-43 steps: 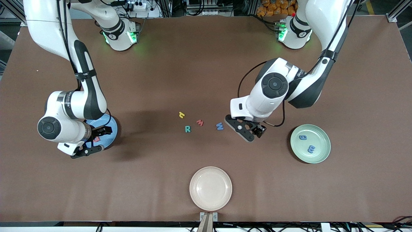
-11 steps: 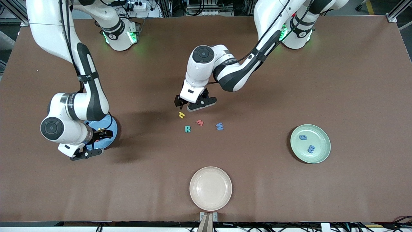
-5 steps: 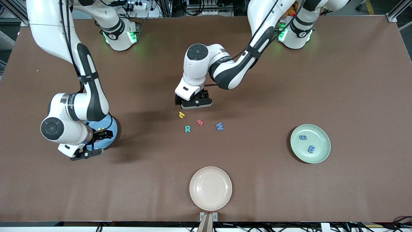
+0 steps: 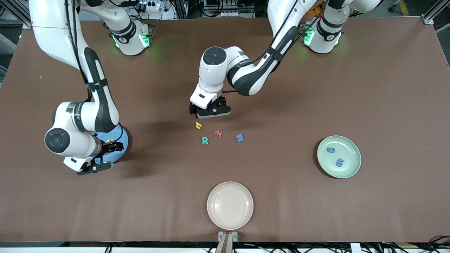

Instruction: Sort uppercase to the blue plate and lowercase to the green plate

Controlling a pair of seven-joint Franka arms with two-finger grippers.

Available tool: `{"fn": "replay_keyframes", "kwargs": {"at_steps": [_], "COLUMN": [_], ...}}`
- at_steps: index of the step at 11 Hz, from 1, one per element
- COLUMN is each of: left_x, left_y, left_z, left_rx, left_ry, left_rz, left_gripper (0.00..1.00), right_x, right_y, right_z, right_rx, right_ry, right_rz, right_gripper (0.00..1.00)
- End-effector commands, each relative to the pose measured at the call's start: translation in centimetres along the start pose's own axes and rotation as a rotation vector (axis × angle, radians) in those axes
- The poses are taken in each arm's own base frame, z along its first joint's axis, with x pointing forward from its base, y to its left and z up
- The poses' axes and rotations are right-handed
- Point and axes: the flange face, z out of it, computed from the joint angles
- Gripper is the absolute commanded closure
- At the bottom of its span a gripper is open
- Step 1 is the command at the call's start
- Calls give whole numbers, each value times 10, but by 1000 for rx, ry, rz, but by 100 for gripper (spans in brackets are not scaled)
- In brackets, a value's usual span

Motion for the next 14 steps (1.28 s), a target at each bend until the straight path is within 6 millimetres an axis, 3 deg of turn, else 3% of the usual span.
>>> {"fn": "replay_keyframes", "kwargs": {"at_steps": [1, 5, 11, 14], "left_x": [0, 2, -33, -20], "left_y": [-2, 8, 23, 22], "left_z": [7, 24, 71, 73], "left_rx": [1, -48, -34, -53], "left_ry": [-3, 2, -20, -44], "left_rz": [-40, -64, -47, -89], "left_gripper": [0, 0, 0, 4], "right_x": [0, 0, 0, 2], "right_y": [3, 3, 3, 3], "right_z": [1, 1, 5, 3], "right_rx": [7, 7, 6, -3], "right_ry": [6, 6, 0, 2], "right_rz": [1, 1, 0, -64], "right_gripper": [0, 0, 0, 0]}}
